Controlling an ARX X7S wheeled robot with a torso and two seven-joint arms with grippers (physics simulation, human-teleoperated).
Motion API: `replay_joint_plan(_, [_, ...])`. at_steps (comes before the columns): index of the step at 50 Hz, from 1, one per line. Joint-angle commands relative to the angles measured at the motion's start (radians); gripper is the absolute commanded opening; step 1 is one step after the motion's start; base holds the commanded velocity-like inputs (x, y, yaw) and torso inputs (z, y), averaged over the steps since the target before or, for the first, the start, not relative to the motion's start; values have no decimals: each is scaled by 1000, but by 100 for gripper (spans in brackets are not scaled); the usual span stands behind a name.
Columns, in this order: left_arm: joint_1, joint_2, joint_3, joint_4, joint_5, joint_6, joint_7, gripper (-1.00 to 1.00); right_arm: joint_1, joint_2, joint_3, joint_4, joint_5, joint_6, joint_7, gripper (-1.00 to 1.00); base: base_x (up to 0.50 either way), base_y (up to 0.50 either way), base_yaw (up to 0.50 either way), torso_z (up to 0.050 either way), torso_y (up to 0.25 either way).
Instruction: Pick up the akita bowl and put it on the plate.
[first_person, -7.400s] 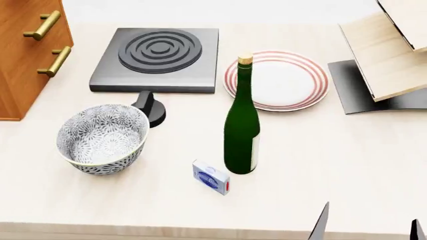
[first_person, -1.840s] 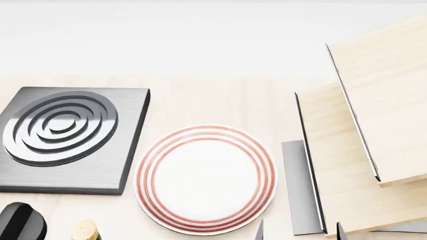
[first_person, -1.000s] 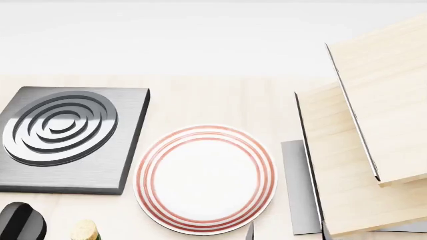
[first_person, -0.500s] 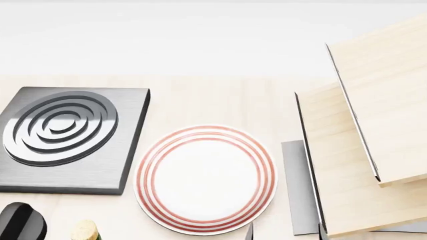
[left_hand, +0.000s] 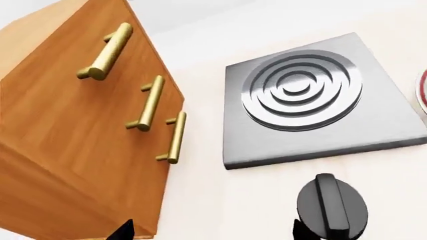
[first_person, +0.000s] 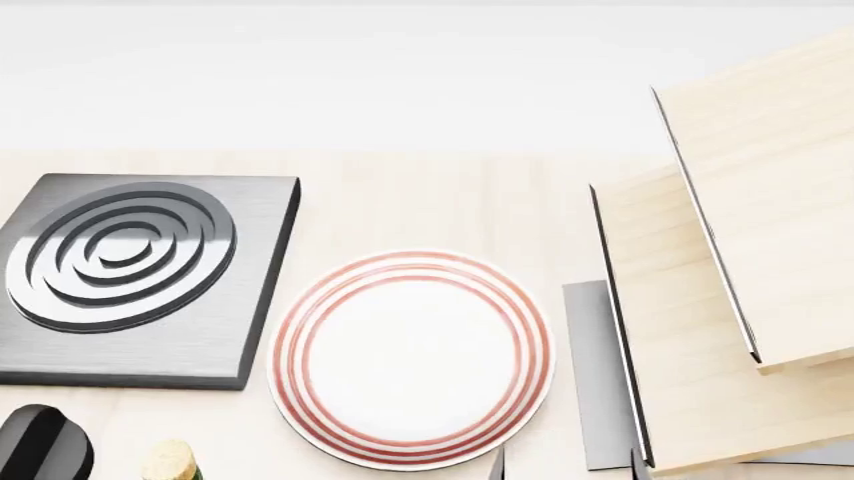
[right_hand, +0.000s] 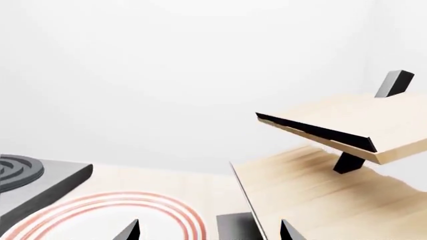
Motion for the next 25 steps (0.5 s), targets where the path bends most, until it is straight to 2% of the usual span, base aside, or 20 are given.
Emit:
replay_joint_plan(1, [138,-53,-17,-16,-138,-3,14,100,9,0,-6,22,5,-3,3,100,0,0,0,0,0])
replay_joint_plan(5, [229,-67,-50,30,-131,-1,84,100,13,-2,-9,40,9,-12,3,100,0,0,0,0,0])
replay_joint_plan(9, [245,-72,-39,-4,-147,16,72,100,11,0,-13,33,7,-7,3,100,0,0,0,0,0])
replay_joint_plan(25, [365,-85,-147,-55,-187,6,84,100,25,-1,-22,65,9,-14,8,100,0,0,0,0,0])
